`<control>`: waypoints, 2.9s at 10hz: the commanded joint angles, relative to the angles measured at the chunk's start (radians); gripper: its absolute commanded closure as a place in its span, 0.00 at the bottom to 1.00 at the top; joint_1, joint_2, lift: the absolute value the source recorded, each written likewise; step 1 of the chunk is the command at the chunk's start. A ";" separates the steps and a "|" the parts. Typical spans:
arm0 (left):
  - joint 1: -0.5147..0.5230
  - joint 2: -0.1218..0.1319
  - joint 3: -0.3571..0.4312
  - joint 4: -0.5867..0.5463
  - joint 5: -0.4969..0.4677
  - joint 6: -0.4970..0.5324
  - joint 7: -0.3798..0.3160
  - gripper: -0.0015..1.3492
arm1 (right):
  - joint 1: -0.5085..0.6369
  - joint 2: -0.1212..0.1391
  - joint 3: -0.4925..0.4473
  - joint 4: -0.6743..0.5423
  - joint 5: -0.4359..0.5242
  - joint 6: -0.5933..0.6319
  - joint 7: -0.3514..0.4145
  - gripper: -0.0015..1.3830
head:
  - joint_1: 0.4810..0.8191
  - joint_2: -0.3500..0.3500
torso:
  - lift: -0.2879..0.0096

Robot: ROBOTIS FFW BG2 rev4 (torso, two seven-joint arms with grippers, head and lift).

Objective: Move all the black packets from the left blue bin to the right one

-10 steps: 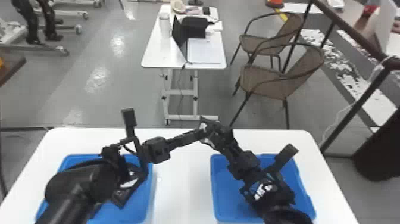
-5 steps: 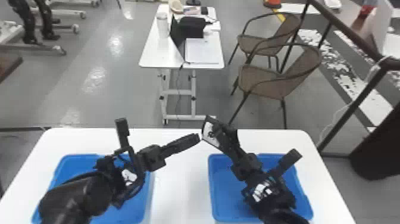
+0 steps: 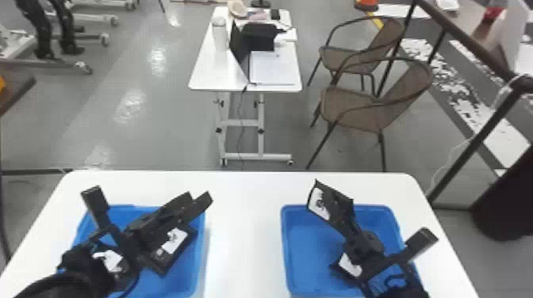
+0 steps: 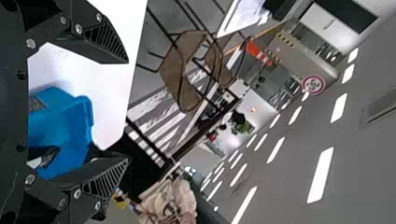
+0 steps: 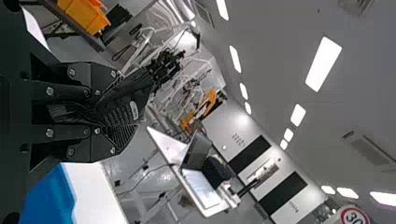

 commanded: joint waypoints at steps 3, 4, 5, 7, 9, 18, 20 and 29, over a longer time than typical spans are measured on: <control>0.124 -0.013 0.113 -0.079 0.021 -0.031 0.041 0.15 | -0.048 0.001 -0.115 0.210 0.063 0.008 -0.028 0.29 | 0.63 0.50 | 0.97; 0.122 -0.023 0.121 -0.081 0.018 -0.008 0.041 0.24 | -0.046 0.001 -0.137 0.201 0.067 -0.031 -0.066 0.06 | 0.63 0.50 | 0.97; 0.119 -0.023 0.127 -0.081 0.013 0.037 0.041 0.24 | -0.037 0.001 -0.166 0.163 0.057 -0.046 -0.072 0.06 | 0.63 0.46 | 0.97; 0.150 -0.024 0.186 -0.184 -0.149 0.203 0.131 0.25 | 0.023 0.001 -0.176 0.025 0.000 -0.048 -0.074 0.14 | 0.63 0.40 | 0.97; 0.171 -0.029 0.262 -0.293 -0.356 0.384 0.171 0.24 | 0.067 0.001 -0.176 -0.071 -0.040 -0.046 -0.074 0.14 | 0.63 0.42 | 0.97; -0.165 0.002 0.024 0.103 -0.774 0.480 0.059 0.25 | 0.079 0.001 -0.167 -0.115 -0.061 -0.032 -0.071 0.14 | 0.63 0.48 | 0.97; -0.192 -0.032 0.035 0.131 -0.866 0.493 0.058 0.25 | 0.087 0.001 -0.167 -0.115 -0.075 -0.032 -0.068 0.14 | 0.63 0.47 | 0.97; -0.275 -0.021 -0.023 0.292 -0.921 0.359 -0.082 0.90 | 0.086 0.001 -0.152 -0.100 -0.100 -0.018 -0.054 0.14 | 0.63 0.45 | 0.97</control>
